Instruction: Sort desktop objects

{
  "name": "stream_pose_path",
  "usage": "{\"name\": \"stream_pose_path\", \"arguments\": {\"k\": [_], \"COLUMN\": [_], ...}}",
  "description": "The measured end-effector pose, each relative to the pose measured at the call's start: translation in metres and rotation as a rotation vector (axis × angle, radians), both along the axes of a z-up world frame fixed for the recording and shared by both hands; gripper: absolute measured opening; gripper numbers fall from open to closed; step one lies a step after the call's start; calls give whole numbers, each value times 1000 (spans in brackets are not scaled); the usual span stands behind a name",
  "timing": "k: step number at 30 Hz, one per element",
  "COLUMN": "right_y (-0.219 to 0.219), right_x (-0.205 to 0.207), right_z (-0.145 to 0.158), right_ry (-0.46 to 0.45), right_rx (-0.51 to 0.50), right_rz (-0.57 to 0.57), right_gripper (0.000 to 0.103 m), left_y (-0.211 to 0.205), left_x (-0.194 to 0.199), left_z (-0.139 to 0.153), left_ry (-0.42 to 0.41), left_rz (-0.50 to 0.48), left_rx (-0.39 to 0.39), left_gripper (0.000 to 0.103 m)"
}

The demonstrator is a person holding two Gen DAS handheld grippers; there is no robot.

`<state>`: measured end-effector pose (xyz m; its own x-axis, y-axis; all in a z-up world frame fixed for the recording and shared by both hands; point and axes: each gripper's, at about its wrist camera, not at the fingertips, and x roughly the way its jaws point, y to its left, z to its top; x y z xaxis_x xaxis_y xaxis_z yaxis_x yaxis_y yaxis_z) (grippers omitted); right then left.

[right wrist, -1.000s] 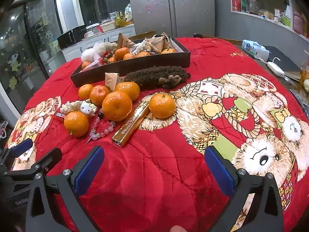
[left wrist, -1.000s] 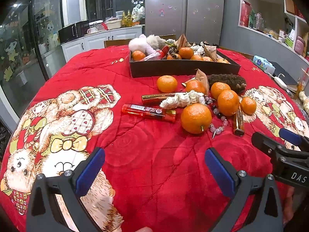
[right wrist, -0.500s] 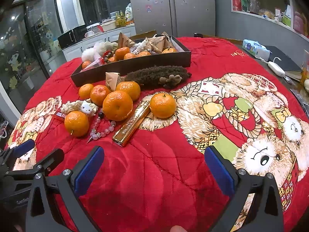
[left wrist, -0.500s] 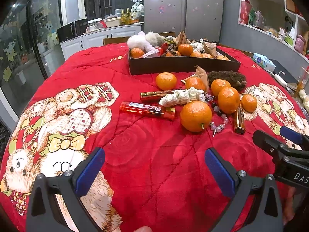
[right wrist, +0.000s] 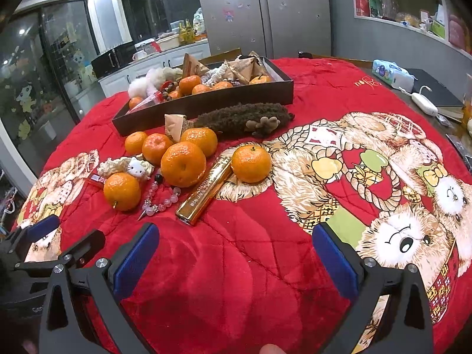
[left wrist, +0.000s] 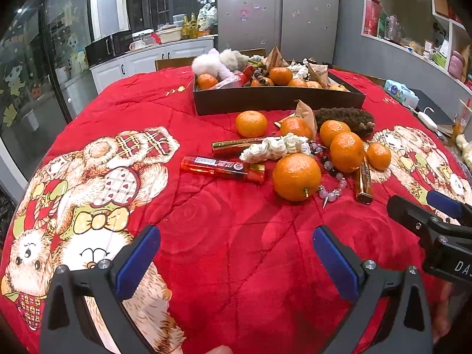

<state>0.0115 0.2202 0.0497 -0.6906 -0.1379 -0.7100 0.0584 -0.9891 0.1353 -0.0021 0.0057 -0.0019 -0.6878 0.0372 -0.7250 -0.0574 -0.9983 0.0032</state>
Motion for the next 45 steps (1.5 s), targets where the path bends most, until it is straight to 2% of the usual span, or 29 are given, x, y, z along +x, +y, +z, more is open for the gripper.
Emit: {"name": "stream_pose_path", "arguments": {"k": [13, 19, 25, 35, 40, 45], "right_y": [2, 13, 13, 13, 9, 15], "right_x": [3, 7, 3, -6, -16, -36], "right_z": [4, 10, 17, 31, 31, 32], "right_ry": [21, 66, 71, 57, 36, -8], "right_rx": [-8, -70, -50, -36, 14, -4], "right_rz": [-2, 25, 54, 152, 179, 196], "right_gripper": [103, 103, 103, 103, 103, 103], "left_y": [1, 12, 13, 25, 34, 37], "left_x": [1, 1, -2, -19, -28, -40], "left_z": [3, 5, 10, 16, 18, 16], "left_ry": [15, 24, 36, 0, -6, -27], "left_rz": [-22, -66, -85, -129, -163, -188], "left_rx": [14, -12, 37, 61, 59, 113], "left_gripper": [103, 103, 103, 103, 103, 103]}}
